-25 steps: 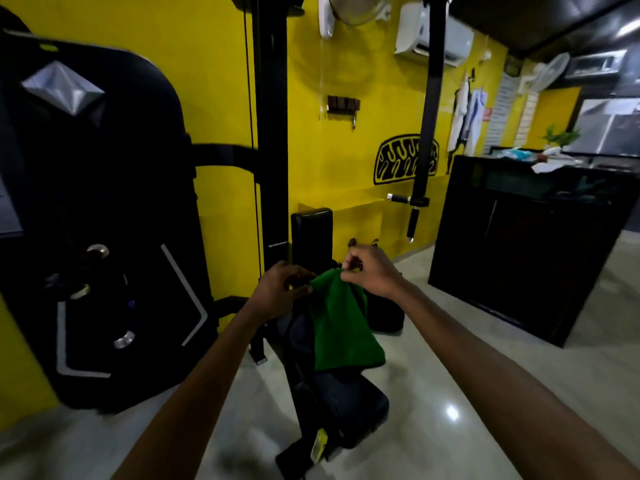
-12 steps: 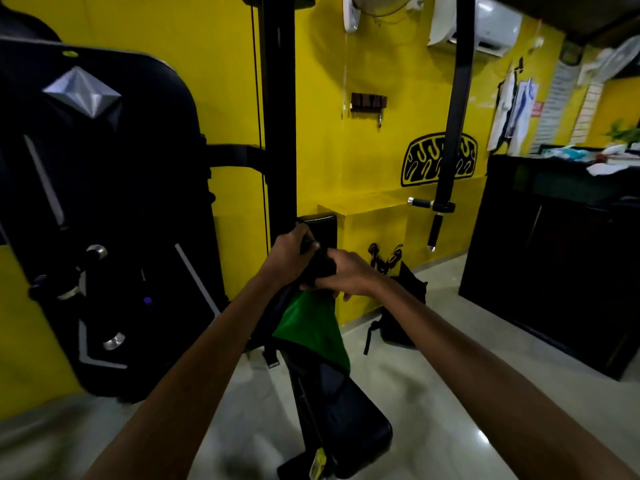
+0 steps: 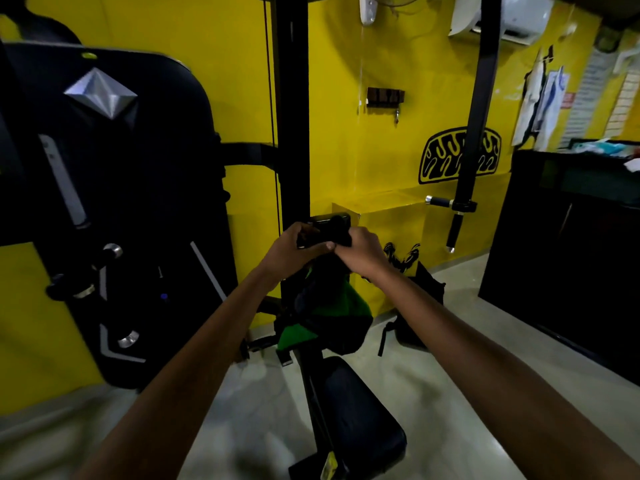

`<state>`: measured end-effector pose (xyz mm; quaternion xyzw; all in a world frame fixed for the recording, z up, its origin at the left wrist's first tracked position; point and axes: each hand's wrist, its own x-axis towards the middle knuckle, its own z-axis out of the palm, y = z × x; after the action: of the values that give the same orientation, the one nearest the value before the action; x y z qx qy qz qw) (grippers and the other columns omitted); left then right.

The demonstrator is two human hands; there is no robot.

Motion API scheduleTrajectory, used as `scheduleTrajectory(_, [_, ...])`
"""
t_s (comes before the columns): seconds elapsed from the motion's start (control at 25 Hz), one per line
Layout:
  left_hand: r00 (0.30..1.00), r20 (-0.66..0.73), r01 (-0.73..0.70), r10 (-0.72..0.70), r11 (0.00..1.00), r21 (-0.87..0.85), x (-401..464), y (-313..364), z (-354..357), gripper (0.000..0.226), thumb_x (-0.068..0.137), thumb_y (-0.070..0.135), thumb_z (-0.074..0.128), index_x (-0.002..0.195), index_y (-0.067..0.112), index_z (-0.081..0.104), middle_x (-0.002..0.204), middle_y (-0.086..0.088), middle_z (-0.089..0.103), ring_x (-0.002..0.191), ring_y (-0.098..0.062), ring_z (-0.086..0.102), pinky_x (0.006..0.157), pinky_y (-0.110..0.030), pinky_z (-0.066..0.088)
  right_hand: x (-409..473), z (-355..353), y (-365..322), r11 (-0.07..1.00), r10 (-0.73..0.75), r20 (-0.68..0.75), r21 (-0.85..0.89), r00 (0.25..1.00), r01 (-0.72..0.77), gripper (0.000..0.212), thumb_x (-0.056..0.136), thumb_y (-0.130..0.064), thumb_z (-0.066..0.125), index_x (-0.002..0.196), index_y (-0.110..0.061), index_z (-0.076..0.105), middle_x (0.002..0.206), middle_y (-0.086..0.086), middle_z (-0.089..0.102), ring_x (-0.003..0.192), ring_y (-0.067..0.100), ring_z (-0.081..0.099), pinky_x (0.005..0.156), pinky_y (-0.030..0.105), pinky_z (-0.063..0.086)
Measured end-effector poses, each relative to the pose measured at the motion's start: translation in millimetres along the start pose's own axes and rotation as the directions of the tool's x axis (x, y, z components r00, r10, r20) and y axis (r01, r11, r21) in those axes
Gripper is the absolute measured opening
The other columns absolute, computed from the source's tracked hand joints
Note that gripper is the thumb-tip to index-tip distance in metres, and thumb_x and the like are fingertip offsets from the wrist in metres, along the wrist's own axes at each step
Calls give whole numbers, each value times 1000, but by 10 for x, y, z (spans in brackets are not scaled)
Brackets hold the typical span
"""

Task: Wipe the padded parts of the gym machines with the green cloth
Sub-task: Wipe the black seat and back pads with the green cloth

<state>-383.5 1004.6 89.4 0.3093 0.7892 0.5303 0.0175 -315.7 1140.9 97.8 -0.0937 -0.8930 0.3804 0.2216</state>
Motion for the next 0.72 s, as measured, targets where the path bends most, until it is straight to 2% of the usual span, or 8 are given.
scheduleTrajectory(0.04, [998, 59, 30, -32, 999, 25, -26, -29, -13, 37, 79, 28, 77, 102, 12, 53, 88, 0, 57, 77, -17, 59, 75, -39, 54, 37, -34, 1, 1000, 9, -30, 18, 1000, -8, 25, 91, -20, 60, 102, 3, 60, 91, 11, 55, 82, 22, 52, 59, 28, 35])
scheduleTrajectory(0.12, [988, 140, 41, -60, 990, 139, -76, -74, -28, 33, 81, 22, 75, 99, 12, 49, 86, 1, 55, 67, -6, 52, 59, -16, 48, 90, -101, -12, 998, 23, -33, 63, 999, -21, 24, 90, -15, 60, 109, 1, 61, 95, 12, 57, 85, 22, 52, 61, 27, 33])
scheduleTrajectory(0.2, [979, 186, 54, -79, 989, 136, -127, -102, -44, 32, 84, 11, 71, 106, 10, 49, 85, 6, 53, 69, -1, 50, 51, -6, 40, 128, -143, -1, 995, 22, -27, 94, 999, -19, 26, 90, -13, 62, 111, 1, 61, 103, 16, 60, 94, 28, 57, 68, 34, 40])
scheduleTrajectory(0.28, [975, 218, 6, -27, 995, 96, -144, -182, -77, 38, 84, 0, 68, 112, 9, 45, 91, -3, 56, 79, -12, 54, 54, -8, 42, 155, -174, 26, 993, 34, -78, 112, 996, -25, 23, 87, -13, 65, 105, 2, 61, 102, 18, 61, 100, 32, 59, 79, 41, 50])
scheduleTrajectory(0.36, [976, 191, -120, 106, 991, 60, -144, -236, -125, 40, 83, -5, 66, 102, 19, 40, 98, -16, 56, 85, -22, 54, 63, -21, 46, 184, -207, 46, 989, 75, -151, 141, 986, -54, 23, 84, -13, 69, 101, 0, 58, 103, 19, 61, 98, 34, 61, 83, 52, 52])
scheduleTrajectory(0.44, [962, 176, -229, 208, 967, 111, -134, -242, -161, 34, 85, -4, 65, 96, 22, 47, 96, -9, 56, 88, -19, 55, 73, -32, 47, 190, -249, 42, 977, 127, -209, 193, 970, -86, 36, 83, -11, 70, 111, -5, 49, 105, 16, 57, 94, 32, 61, 80, 53, 53])
scheduleTrajectory(0.56, [952, 203, -280, 231, 922, 267, -126, -195, -166, 27, 80, 11, 75, 105, 13, 64, 100, 2, 60, 96, -13, 57, 84, -29, 49, 166, -307, 41, 968, 133, -206, 236, 969, -83, 62, 83, -5, 68, 133, -21, 35, 100, 11, 52, 84, 33, 61, 72, 52, 56])
scheduleTrajectory(0.72, [958, 202, -259, 203, 916, 307, -157, -130, -116, 35, 73, 20, 82, 101, 6, 67, 93, 3, 59, 87, -8, 54, 67, -9, 40, 153, -309, 6, 970, 106, -188, 236, 976, -60, 38, 86, -4, 64, 116, -18, 45, 106, 8, 51, 84, 29, 60, 46, 29, 56])
